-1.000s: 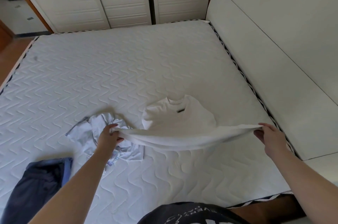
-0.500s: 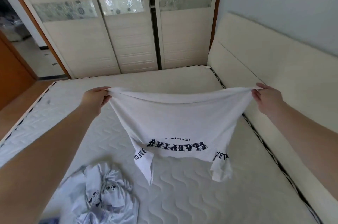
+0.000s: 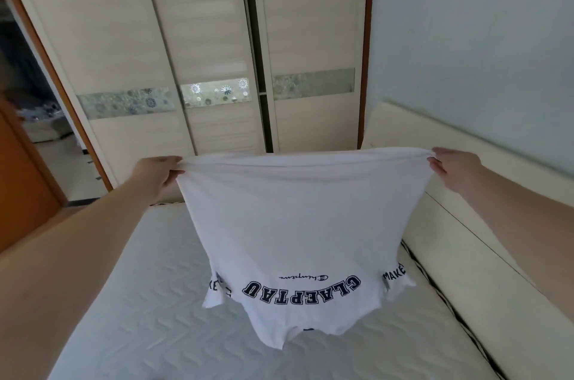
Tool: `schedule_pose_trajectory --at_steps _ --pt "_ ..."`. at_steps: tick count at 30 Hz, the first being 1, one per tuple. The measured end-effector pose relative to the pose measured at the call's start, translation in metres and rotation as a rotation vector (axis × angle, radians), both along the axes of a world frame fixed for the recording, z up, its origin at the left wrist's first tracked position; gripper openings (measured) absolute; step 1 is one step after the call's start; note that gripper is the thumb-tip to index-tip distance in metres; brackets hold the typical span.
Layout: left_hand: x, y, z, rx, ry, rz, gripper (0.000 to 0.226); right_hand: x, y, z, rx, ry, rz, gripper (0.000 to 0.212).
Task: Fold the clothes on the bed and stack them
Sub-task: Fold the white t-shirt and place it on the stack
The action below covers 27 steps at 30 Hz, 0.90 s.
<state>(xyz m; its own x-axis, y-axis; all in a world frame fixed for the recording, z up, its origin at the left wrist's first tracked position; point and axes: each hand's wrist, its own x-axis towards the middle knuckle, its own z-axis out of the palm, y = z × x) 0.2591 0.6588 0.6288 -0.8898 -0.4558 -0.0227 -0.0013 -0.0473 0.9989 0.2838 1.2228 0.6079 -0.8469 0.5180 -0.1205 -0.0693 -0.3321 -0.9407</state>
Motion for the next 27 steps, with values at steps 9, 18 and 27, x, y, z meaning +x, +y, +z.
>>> schedule_pose_trajectory --at_steps 9,18,27 --pt "-0.019 0.023 0.031 0.0 0.21 0.089 0.021 -0.015 0.03 0.015 0.087 0.124 -0.005 0.033" --pt "0.103 0.043 -0.171 0.069 -0.189 0.134 0.018 0.093 0.046 -0.169 0.086 -0.194 0.003 0.024" --pt "0.273 0.046 -0.376 -0.266 -0.571 0.051 0.017 0.251 0.058 -0.364 0.221 -0.583 0.035 0.029"
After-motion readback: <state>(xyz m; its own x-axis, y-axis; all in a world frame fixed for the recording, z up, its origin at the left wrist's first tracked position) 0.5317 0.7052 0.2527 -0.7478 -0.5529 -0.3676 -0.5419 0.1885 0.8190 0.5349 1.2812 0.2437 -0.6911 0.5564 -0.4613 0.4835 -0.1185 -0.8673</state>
